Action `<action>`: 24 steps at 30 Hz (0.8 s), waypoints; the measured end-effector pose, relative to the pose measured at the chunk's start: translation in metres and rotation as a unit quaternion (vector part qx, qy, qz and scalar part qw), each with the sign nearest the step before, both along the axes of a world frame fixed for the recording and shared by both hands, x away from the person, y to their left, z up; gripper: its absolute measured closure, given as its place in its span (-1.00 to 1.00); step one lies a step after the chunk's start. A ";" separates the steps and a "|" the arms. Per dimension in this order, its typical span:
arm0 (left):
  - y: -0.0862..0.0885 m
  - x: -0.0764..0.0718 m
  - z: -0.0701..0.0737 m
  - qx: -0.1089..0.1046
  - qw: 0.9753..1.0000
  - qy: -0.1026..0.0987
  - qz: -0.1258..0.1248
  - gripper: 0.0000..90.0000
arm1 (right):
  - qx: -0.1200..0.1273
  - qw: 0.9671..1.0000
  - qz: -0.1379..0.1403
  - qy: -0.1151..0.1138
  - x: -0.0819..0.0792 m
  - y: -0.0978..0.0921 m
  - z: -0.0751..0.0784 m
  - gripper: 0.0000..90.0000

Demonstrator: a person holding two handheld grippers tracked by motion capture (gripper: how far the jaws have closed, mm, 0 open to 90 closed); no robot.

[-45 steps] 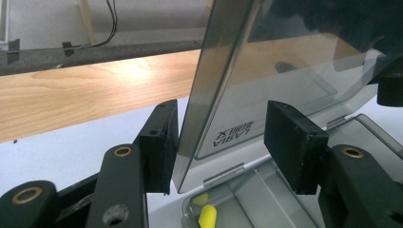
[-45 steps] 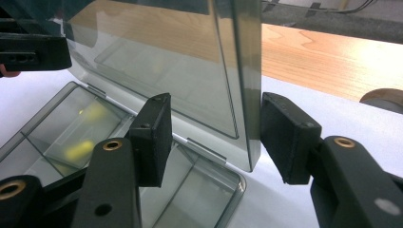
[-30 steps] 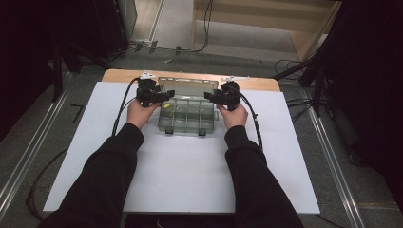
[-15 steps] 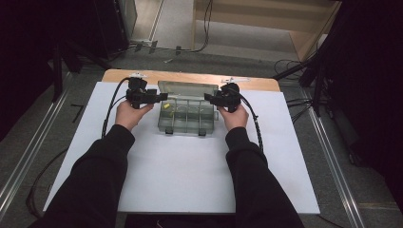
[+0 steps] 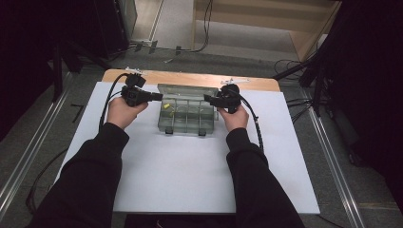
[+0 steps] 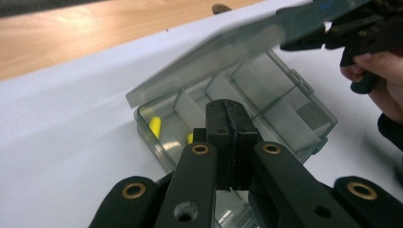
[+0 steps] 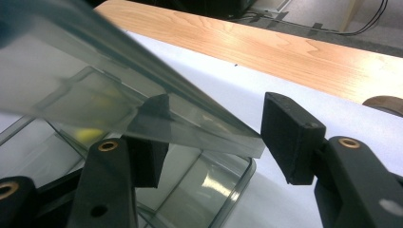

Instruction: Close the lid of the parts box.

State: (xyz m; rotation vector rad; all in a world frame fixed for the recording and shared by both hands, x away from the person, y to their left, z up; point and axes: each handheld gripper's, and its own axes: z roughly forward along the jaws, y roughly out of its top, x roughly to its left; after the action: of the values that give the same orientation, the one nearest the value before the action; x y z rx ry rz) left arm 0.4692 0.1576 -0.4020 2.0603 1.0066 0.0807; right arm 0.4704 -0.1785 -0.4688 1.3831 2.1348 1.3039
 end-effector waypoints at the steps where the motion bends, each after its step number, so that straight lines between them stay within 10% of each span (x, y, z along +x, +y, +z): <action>1: 0.000 0.000 0.002 -0.003 1.000 -0.002 0.001 1.00 | 0.000 1.000 0.000 0.000 0.000 0.000 0.000 -0.09; 24: -0.006 -0.004 0.002 -0.013 1.000 -0.004 -0.010 1.00 | 0.002 0.999 0.025 0.029 -0.032 -0.029 0.007 0.13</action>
State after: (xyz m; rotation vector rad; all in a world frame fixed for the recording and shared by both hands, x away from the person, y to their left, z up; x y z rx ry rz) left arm 0.4649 0.1518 -0.3998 2.0444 0.9764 0.0642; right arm 0.4382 -0.2077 -0.4623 1.3936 2.2189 1.3013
